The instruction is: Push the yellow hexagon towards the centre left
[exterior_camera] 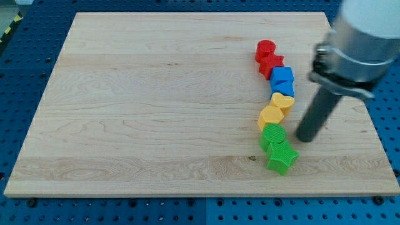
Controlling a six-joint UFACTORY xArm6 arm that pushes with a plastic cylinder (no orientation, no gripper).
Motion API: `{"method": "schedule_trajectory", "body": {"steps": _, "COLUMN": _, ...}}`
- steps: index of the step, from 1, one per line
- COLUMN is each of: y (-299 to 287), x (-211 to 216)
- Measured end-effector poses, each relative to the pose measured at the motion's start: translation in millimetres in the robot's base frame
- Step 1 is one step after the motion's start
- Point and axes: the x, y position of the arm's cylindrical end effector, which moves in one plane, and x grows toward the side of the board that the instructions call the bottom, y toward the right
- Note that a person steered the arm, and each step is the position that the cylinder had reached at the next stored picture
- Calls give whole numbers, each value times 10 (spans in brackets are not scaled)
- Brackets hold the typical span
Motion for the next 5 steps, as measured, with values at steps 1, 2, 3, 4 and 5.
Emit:
{"method": "schedule_trajectory", "body": {"steps": 1, "y": -568, "x": -236}}
{"method": "schedule_trajectory", "body": {"steps": 2, "y": -987, "x": -473}}
{"method": "schedule_trajectory", "body": {"steps": 3, "y": -864, "x": -446}}
{"method": "schedule_trajectory", "body": {"steps": 4, "y": -540, "x": -487}}
{"method": "schedule_trajectory", "body": {"steps": 5, "y": -453, "x": -668}}
